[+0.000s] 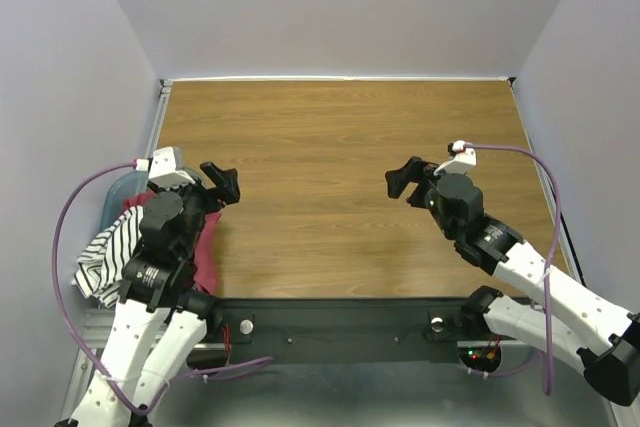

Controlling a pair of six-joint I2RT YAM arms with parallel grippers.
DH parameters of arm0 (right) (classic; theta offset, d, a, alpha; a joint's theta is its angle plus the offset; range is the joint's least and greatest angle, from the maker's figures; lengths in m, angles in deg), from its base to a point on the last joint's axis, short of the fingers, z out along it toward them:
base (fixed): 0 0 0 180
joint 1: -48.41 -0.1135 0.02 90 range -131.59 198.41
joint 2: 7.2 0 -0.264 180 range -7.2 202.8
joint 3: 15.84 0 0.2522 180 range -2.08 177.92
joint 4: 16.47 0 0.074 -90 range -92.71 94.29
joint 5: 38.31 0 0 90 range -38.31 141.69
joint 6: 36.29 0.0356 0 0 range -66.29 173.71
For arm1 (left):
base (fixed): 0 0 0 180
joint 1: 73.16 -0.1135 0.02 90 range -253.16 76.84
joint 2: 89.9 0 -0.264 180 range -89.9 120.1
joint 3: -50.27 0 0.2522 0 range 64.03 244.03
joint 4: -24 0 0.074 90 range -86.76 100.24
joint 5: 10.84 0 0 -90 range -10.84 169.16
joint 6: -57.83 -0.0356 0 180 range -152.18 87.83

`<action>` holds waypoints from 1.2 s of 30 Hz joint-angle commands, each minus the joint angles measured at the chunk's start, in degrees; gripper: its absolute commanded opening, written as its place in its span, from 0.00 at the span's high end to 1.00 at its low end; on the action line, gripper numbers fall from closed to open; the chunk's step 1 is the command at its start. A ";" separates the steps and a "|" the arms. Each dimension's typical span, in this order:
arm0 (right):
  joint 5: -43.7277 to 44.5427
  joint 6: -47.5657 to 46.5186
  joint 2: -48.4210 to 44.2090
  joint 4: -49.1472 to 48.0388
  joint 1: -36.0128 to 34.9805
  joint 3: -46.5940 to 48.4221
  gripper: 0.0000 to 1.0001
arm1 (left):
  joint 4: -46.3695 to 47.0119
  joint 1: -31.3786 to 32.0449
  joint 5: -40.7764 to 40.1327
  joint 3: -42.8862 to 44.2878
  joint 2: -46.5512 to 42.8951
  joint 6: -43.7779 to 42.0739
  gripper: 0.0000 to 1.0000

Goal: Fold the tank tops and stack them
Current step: Grab the tank top from the pile

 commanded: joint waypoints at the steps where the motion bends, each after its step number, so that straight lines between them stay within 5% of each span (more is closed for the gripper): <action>1: -0.29 -1.47 -1.23 -0.64 -0.26 0.52 0.00 | 1.75 -0.18 -2.10 1.17 -1.29 0.43 0.01; 10: 0.24 -3.76 -0.53 3.93 -0.26 2.98 0.00 | 0.52 -0.18 -8.15 3.71 2.39 7.70 0.01; 14: -0.99 -4.55 1.31 5.25 -0.26 5.26 0.00 | -9.21 -0.27 -20.25 8.11 12.05 24.21 0.02; 16: -3.09 -5.17 2.54 5.69 -0.26 6.14 0.00 | -22.00 -0.71 -26.86 11.69 18.62 35.42 0.02; 21: -5.91 -5.78 4.92 6.22 -0.35 7.02 0.00 | -37.26 -6.40 -32.78 19.26 31.38 49.02 0.01; 25: -7.58 -5.35 5.89 6.57 -0.26 7.29 0.00 | -40.44 -13.00 -34.80 17.45 31.34 51.32 0.01; 31: -8.03 -4.91 7.47 6.57 -0.26 7.02 0.00 | -27.62 -27.41 -33.23 9.62 23.77 38.76 0.02; 36: -9.61 -4.29 9.23 6.57 -0.26 7.63 0.00 | -23.49 -39.87 -28.93 7.42 26.04 32.17 0.02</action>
